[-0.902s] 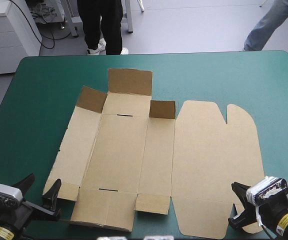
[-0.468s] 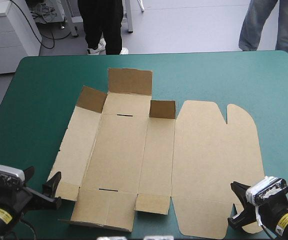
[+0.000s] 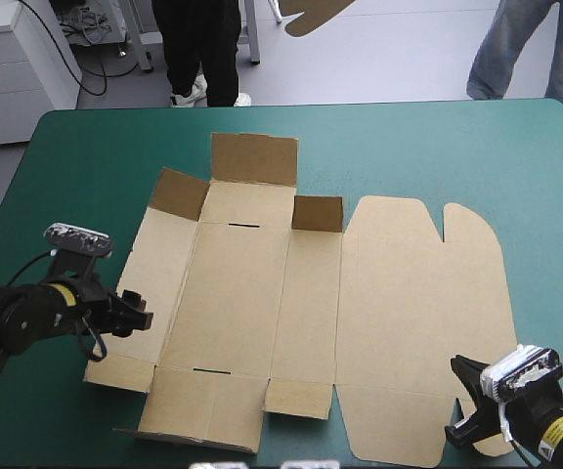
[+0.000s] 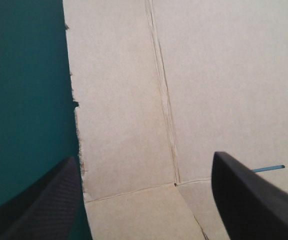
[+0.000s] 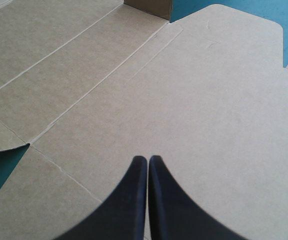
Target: Fold the box
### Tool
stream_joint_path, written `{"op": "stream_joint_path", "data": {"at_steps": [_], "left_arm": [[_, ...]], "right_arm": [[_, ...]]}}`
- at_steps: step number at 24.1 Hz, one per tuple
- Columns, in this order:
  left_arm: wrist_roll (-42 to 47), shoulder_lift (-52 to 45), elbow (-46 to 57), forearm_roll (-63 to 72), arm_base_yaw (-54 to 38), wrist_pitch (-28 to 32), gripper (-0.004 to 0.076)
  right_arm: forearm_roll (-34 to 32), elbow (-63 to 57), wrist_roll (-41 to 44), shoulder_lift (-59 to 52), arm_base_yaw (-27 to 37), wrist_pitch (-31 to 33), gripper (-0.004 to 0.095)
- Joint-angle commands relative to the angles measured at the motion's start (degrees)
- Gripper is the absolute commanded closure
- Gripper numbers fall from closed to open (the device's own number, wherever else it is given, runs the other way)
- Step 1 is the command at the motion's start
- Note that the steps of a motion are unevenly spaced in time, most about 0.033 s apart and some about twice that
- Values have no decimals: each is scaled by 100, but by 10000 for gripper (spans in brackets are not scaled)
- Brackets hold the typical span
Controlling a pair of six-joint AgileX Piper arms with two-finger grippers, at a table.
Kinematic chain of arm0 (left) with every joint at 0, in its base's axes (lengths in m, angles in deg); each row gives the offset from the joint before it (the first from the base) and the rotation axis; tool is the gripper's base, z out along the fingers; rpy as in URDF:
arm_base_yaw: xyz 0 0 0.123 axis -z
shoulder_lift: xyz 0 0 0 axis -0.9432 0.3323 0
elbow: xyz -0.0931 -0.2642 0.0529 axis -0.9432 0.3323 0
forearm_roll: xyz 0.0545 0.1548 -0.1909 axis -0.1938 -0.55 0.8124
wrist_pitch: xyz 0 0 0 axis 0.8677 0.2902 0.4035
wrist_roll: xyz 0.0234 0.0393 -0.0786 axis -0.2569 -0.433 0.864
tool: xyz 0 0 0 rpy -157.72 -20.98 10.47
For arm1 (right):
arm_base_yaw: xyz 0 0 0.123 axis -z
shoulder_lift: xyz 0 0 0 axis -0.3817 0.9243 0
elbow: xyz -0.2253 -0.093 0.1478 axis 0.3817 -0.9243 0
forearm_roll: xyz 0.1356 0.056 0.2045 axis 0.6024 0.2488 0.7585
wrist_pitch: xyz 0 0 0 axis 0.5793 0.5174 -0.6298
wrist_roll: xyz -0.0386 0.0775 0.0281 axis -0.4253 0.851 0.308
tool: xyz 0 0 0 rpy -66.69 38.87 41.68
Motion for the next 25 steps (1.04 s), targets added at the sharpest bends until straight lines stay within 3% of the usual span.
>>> {"op": "stream_joint_path", "data": {"at_steps": [1,7,12,17,20,25], "left_arm": [[-3,558,-614,45,-10,-154,195],[-114,1327,-1183,0,-13,-717,195],[-204,1611,-1213,112,-160,-721,195],[-1207,1760,-1213,1148,-1470,-742,195],[-2489,1957,-1213,2172,-2621,-1201,195],[-3190,2629,-1213,2969,-3538,-1201,195]], "right_arm": [[-43,161,2,52,5,-413,920],[-43,161,2,52,5,-413,920],[-43,161,2,52,5,-423,920],[-34,161,2,52,5,-423,920],[-34,161,2,52,5,-423,920],[-34,161,2,52,5,-423,920]]}}
